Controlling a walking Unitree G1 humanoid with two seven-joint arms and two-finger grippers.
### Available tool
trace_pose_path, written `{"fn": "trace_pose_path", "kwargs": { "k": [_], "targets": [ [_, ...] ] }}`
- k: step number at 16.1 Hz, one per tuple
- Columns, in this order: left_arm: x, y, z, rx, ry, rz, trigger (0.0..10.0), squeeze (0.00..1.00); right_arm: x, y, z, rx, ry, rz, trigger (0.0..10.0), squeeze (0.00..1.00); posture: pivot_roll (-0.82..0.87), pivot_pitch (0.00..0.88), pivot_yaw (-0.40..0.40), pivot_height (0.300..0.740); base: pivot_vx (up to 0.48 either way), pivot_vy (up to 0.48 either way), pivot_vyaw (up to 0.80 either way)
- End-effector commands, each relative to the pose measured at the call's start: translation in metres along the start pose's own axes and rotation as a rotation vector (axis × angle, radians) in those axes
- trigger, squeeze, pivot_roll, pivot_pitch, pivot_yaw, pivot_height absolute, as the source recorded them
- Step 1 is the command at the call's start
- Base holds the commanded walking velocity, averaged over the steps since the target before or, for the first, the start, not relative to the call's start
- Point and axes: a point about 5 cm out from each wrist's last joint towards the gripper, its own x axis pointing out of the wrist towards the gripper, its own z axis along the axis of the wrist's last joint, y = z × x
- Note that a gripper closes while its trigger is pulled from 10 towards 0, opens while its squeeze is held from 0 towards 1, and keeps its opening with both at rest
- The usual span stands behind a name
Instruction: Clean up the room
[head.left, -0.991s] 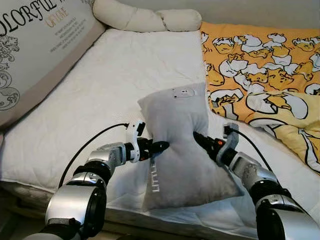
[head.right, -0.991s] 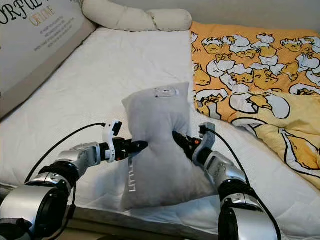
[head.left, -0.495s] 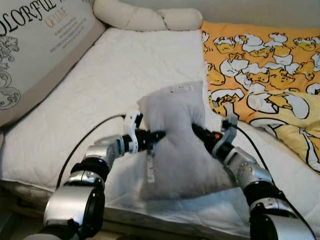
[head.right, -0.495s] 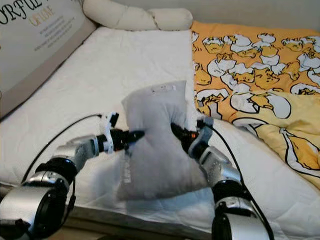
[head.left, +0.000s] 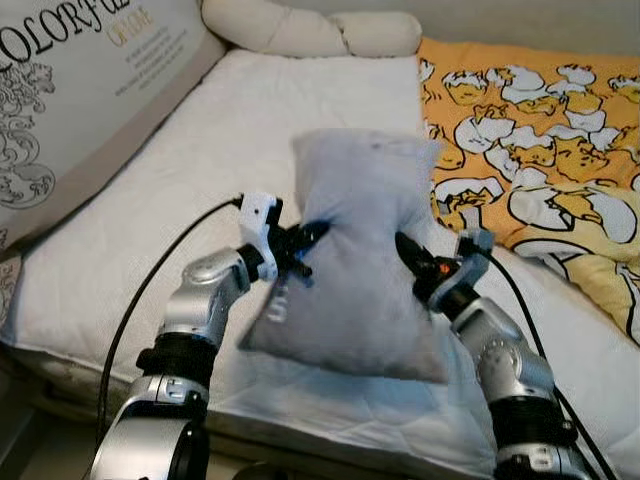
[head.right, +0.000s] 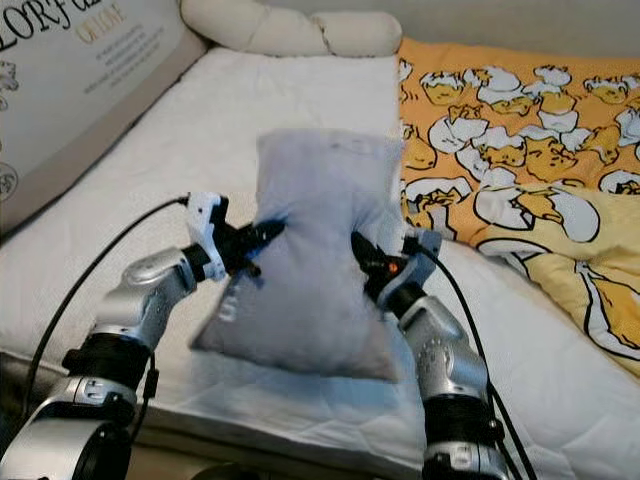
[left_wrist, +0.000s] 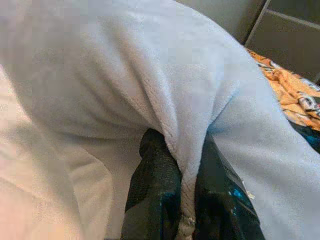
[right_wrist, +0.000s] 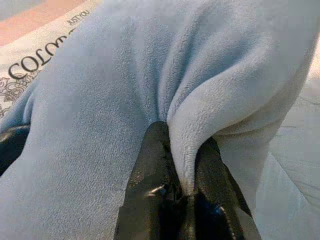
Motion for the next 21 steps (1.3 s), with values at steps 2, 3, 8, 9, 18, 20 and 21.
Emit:
{"fn": "trace_pose_path", "kwargs": {
  "k": [2,3,8,9,18,20,21],
  "targets": [
    [0.001,-0.007,0.006,0.073,-0.011,0.012,0.0,0.00,0.000,0.008,0.009,-0.055,-0.053,-0.011,0.0,0.00,-0.02,0.000,0.041,0.740,0.000,0.000,0.00],
    [0.000,-0.007,0.007,0.089,-0.016,0.022,0.0,0.00,-0.001,0.008,0.012,-0.075,-0.070,-0.036,0.0,0.00,-0.02,0.000,0.038,0.740,0.000,0.000,0.00],
    [-0.006,-0.010,0.027,0.164,-0.076,0.123,0.0,0.00,-0.004,0.022,0.031,-0.083,-0.160,-0.118,0.0,0.00,0.01,0.000,-0.019,0.740,0.000,0.000,0.00],
    [-0.007,-0.011,0.025,0.198,-0.073,0.152,3.5,0.00,-0.002,0.023,0.028,-0.116,-0.154,-0.143,4.4,0.00,0.02,0.000,-0.027,0.740,0.000,0.000,0.00],
    [-0.015,-0.005,0.025,0.252,-0.051,0.298,10.0,0.00,-0.002,0.026,0.010,-0.066,-0.102,-0.232,10.0,0.00,0.04,0.000,-0.028,0.740,0.000,0.099,-0.34],
    [-0.015,-0.005,0.025,0.253,-0.047,0.299,10.0,0.00,-0.002,0.028,0.009,-0.051,-0.109,-0.232,10.0,0.00,0.05,0.000,-0.030,0.740,0.000,0.339,0.00],
    [-0.016,-0.005,0.025,0.254,-0.045,0.299,10.0,0.00,-0.002,0.028,0.008,-0.050,-0.104,-0.228,10.0,0.00,0.05,0.000,-0.030,0.740,0.000,0.341,0.00]
  ]
}}
